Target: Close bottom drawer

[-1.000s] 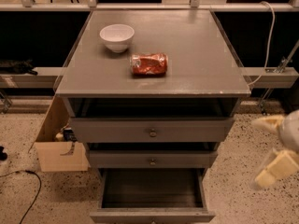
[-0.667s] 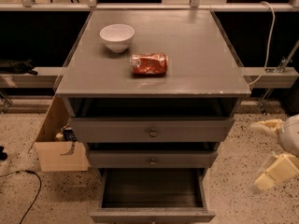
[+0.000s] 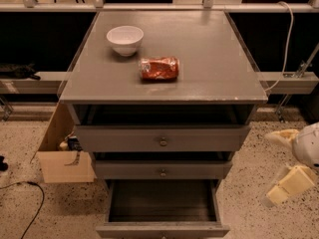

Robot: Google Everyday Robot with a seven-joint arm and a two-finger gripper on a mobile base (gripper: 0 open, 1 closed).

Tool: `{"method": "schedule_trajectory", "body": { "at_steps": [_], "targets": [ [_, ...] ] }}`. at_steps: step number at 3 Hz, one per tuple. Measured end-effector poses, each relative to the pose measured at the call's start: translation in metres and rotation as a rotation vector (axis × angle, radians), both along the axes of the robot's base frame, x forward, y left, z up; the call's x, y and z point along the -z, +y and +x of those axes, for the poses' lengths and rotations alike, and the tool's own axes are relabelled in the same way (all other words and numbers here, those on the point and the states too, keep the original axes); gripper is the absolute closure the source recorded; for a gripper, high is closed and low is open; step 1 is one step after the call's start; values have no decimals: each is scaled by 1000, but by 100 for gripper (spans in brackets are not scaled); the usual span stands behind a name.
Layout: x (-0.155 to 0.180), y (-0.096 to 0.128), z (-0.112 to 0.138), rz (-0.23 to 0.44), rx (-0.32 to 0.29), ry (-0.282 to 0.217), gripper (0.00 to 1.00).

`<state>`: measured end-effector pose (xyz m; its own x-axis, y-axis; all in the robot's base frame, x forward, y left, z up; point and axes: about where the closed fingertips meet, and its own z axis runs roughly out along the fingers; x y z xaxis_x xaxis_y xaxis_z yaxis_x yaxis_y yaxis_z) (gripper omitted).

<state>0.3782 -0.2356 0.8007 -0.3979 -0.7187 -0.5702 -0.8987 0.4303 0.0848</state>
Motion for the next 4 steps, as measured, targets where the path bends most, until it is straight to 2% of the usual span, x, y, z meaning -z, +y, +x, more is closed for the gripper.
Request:
{"method": "schedule_trajectory", "body": {
  "at_steps": [1,2,3,4],
  "targets": [
    [28,4,-11,35,95,41,0],
    [96,3,-30,72,237,103,0],
    [155,-8,-34,84,356,135,0],
    [180,-15,-22,56,382,145,0]
  ]
}}
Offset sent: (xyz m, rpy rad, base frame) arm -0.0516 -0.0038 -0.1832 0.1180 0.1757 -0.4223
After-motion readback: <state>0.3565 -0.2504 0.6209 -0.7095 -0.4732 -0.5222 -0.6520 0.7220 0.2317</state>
